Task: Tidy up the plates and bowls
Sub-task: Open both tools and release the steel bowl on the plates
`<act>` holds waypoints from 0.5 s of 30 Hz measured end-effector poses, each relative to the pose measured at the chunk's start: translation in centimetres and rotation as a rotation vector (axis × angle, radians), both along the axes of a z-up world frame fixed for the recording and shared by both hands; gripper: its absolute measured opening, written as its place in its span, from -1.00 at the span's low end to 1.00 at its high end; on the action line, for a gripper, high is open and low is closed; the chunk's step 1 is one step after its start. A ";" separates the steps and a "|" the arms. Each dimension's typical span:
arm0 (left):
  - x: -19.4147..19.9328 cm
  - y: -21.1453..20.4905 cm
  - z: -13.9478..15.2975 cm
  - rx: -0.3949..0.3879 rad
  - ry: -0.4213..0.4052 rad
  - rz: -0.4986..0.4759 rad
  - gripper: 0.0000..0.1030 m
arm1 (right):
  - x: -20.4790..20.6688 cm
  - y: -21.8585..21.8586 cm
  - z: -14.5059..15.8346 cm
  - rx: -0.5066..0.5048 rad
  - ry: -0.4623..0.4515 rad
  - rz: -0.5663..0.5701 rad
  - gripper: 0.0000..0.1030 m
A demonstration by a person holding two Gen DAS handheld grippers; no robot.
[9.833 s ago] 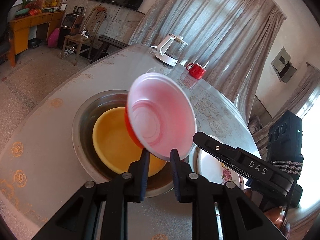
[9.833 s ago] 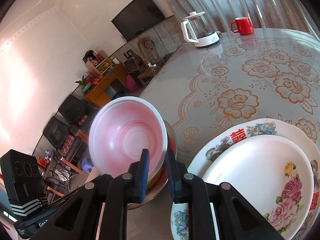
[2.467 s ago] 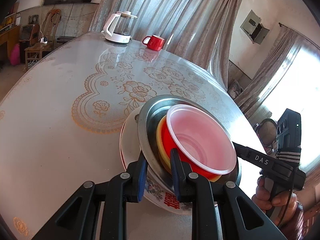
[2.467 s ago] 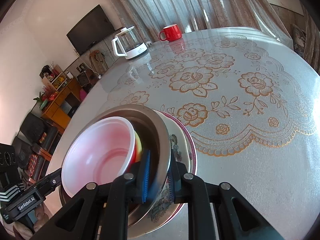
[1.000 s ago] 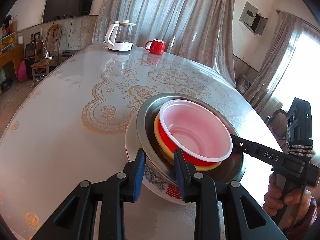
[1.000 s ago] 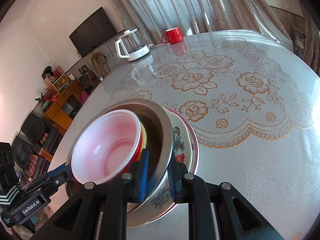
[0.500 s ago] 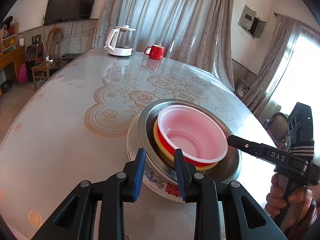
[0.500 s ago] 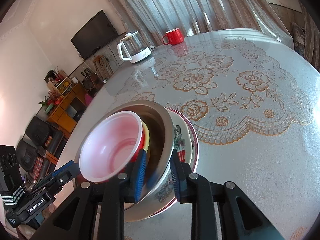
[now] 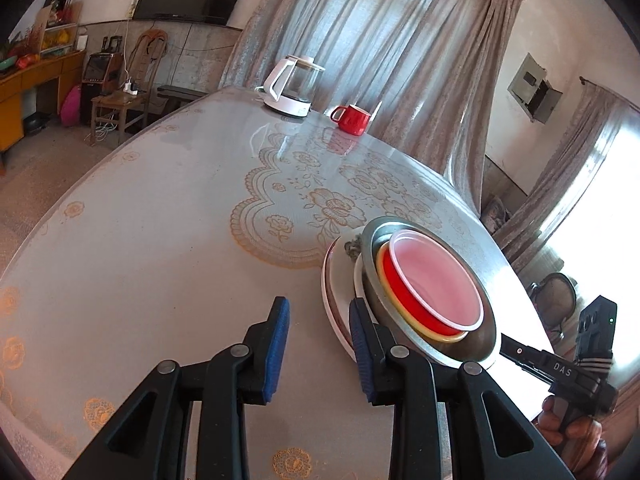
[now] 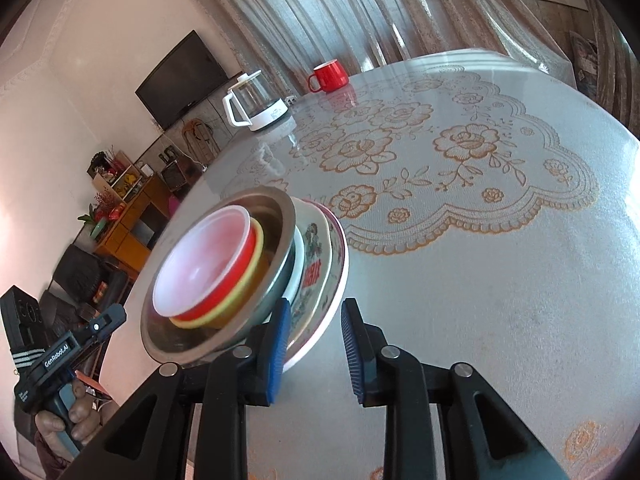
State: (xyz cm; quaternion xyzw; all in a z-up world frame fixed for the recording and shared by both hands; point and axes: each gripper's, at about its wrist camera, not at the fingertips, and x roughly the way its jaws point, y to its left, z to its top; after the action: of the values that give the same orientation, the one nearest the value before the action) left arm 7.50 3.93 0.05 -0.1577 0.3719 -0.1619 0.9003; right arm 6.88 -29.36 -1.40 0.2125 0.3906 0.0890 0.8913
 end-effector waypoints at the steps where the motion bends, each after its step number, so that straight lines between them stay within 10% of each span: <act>1: 0.1 -0.2 -0.2 0.009 0.005 -0.002 -0.40 | 0.1 0.1 -0.4 0.009 0.013 0.005 -0.49; 15: 0.7 -4.7 -2.8 0.076 0.043 -0.120 -0.47 | 0.6 1.2 -2.1 0.041 0.053 0.011 -0.23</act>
State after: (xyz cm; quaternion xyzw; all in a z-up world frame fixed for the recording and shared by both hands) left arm 8.16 -0.74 -2.74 -0.1045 0.4059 -0.1980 0.8861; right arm 7.45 -28.19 -3.52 0.2311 0.4133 0.0962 0.8755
